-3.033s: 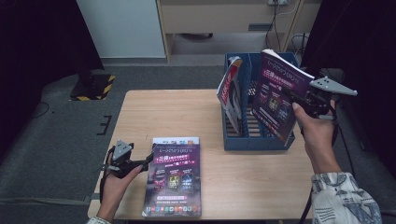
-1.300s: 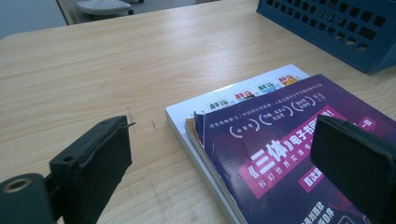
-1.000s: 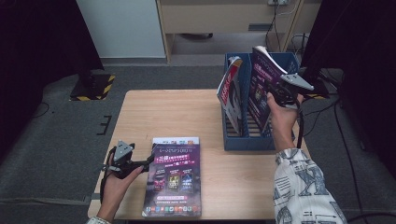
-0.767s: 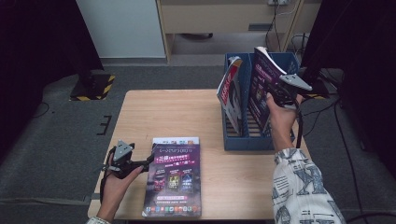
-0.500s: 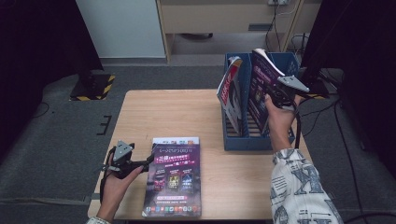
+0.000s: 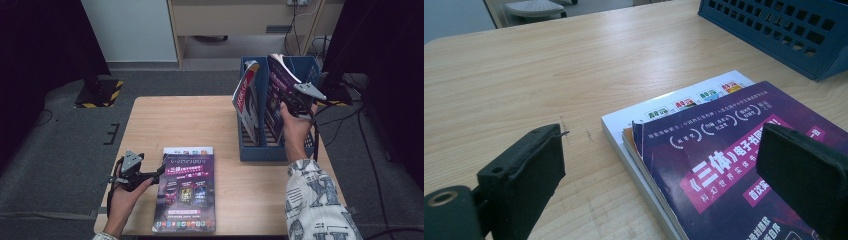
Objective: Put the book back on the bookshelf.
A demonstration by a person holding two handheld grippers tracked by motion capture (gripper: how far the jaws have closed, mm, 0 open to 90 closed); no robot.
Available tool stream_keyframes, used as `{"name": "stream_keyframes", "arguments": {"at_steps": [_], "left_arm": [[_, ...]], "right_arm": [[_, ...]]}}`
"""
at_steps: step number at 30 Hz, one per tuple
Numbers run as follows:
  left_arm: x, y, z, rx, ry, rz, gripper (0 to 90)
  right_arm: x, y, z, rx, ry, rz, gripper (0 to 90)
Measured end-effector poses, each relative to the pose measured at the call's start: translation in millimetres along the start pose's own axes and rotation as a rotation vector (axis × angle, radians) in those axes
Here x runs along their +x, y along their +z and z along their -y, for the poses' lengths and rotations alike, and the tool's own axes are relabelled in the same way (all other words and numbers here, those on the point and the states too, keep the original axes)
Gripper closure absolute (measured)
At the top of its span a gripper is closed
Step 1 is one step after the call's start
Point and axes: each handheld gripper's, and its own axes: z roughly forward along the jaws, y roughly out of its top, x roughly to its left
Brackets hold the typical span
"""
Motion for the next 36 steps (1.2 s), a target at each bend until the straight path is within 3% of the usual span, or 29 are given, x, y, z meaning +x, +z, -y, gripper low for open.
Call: {"name": "stream_keyframes", "arguments": {"at_steps": [29,36], "left_arm": [[-0.3,0.1,-0.4,0.0,0.002,0.002,5.1],[-0.6,0.1,-0.5,0.0,0.003,0.002,5.2]], "right_arm": [[11.1,5.2,23.8,0.009,-0.03,0.01,82.9],[17.8,4.2,25.6,0.011,-0.062,0.0,82.7]]}}
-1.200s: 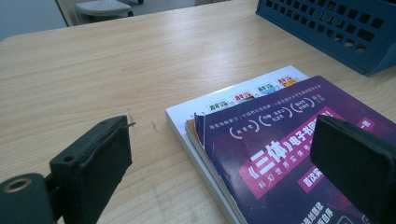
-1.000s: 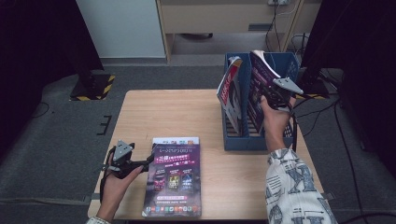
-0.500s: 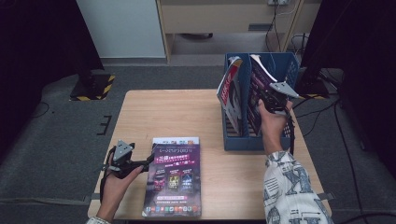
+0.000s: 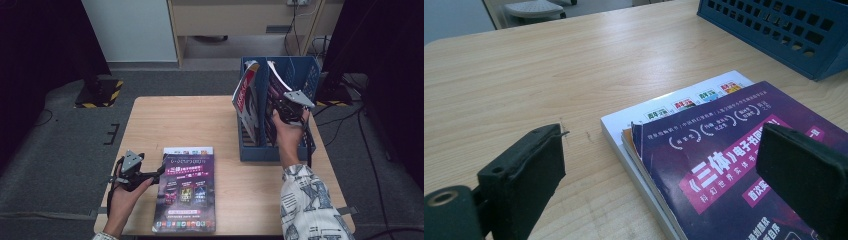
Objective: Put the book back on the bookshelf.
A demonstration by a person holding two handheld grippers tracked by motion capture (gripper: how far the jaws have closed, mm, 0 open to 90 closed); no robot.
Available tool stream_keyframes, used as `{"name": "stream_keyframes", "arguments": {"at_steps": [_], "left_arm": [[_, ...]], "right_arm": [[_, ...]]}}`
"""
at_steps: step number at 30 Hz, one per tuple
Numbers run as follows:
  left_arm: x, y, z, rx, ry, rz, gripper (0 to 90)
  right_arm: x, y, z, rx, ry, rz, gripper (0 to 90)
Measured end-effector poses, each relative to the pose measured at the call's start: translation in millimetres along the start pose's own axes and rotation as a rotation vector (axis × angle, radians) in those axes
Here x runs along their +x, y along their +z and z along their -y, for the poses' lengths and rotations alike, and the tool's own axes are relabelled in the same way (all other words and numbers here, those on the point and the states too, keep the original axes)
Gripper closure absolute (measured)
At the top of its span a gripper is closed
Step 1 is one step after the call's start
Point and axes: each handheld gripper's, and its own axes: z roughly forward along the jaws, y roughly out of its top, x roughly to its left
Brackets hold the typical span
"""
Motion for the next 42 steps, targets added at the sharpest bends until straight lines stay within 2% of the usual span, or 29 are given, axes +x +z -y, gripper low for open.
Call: {"name": "stream_keyframes", "arguments": {"at_steps": [7,14,20,27,33,36,42], "left_arm": [[0.2,-0.6,-0.2,-0.003,0.0,-0.002,5.2],[0.4,-0.5,-0.2,-0.002,0.0,-0.002,5.2],[0.1,-0.3,-0.3,-0.002,0.002,-0.001,5.2],[0.7,-0.6,-0.6,-0.004,0.004,-0.002,5.3],[1.4,-0.8,-0.6,-0.004,0.003,-0.003,5.3],[1.3,-0.4,-0.7,-0.005,0.001,-0.004,5.3],[0.3,0.1,-0.7,-0.001,0.006,-0.001,5.3]], "right_arm": [[5.7,-0.1,0.1,0.011,-0.009,-0.022,82.6],[5.2,-0.8,-0.1,0.011,-0.003,-0.025,80.9],[5.4,-1.7,-0.8,0.018,-0.021,-0.025,81.8],[11.2,-0.1,-2.5,0.018,-0.097,0.016,82.4],[11.2,2.1,-5.6,0.015,-0.124,0.044,82.4],[11.2,2.8,-7.7,0.012,-0.16,0.058,82.5],[11.0,4.8,-3.4,0.013,-0.166,0.065,82.5]]}}
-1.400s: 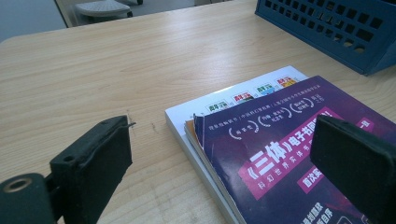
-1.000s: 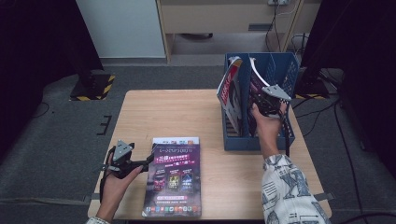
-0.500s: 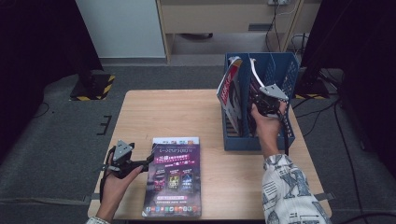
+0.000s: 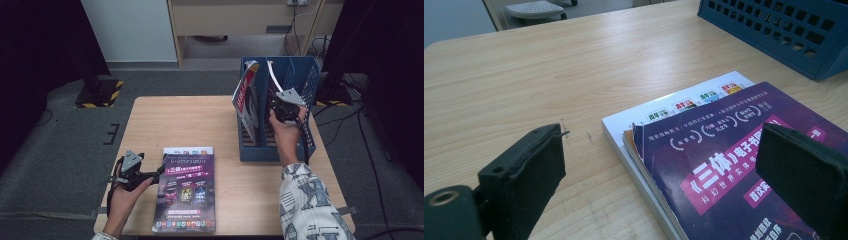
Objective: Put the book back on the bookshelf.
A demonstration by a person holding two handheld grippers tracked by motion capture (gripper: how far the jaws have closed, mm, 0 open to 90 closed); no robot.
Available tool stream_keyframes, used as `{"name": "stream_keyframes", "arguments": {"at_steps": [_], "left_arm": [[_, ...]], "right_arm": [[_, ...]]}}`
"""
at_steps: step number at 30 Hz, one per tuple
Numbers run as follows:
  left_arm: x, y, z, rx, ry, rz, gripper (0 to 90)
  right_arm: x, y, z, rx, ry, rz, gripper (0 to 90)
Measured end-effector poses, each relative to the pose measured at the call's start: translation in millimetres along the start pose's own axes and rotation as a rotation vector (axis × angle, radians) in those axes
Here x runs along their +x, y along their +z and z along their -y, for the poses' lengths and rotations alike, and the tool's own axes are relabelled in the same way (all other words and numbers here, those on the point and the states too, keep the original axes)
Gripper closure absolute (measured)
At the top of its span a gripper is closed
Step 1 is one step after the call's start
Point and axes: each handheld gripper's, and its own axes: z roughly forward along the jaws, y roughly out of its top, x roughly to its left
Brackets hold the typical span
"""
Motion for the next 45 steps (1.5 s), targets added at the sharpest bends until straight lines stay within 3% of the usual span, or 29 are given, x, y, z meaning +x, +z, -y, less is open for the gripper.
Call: {"name": "stream_keyframes", "arguments": {"at_steps": [3,21,34,45], "left_arm": [[0.5,-0.2,0.2,0.0,-0.003,-0.002,5.3],[0.1,-0.9,0.0,-0.002,-0.002,0.0,5.3],[0.0,-1.2,-0.2,-0.002,-0.002,0.001,5.3],[0.1,-1.9,-0.4,-0.003,-0.003,-0.002,5.3]], "right_arm": [[1.6,0.1,3.8,-0.01,0.041,-0.015,82.3],[6.2,-1.3,4.9,0.002,0.092,-0.052,71.9],[3.9,-1.6,6.8,0.025,0.123,-0.056,44.3],[5.9,-7.3,6.8,0.055,0.112,-0.118,21.1]]}}
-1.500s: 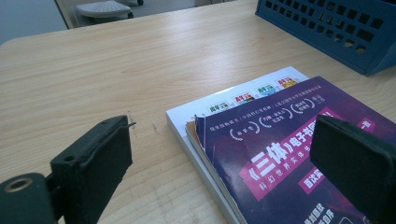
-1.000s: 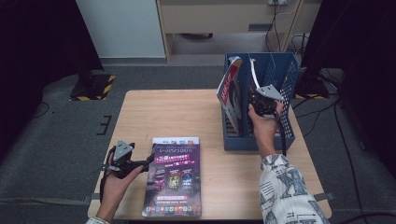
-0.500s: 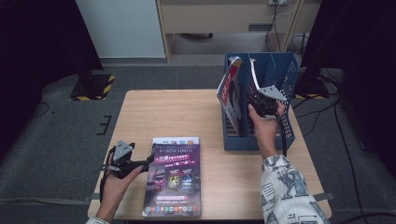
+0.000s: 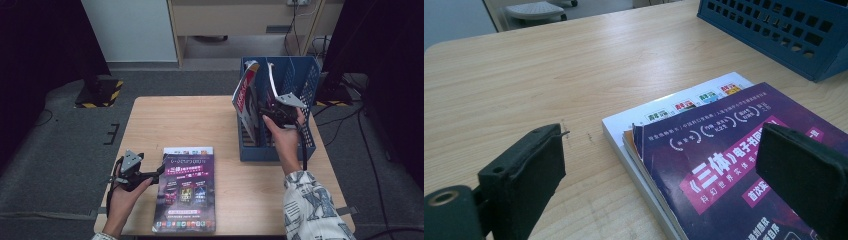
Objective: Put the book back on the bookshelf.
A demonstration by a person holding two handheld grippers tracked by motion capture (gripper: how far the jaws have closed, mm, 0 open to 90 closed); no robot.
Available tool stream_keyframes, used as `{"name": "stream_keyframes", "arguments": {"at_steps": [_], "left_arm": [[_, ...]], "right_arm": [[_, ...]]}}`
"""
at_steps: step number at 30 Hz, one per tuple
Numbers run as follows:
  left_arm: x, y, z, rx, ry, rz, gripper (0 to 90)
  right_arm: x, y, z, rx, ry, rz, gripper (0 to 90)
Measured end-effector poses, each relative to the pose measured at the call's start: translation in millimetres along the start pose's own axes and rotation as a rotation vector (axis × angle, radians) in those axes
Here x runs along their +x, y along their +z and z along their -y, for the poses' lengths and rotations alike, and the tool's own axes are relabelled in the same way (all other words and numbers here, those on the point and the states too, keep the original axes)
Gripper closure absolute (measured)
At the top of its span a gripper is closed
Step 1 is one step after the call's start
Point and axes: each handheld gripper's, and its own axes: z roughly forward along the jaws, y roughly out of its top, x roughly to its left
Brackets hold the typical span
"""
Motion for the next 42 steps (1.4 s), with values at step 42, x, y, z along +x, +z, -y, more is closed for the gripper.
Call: {"name": "stream_keyframes", "arguments": {"at_steps": [42], "left_arm": [[-3.3,2.6,1.2,0.016,0.015,-0.006,5.5]], "right_arm": [[14.5,-76.5,24.8,0.03,-0.004,-0.124,24.7]]}}
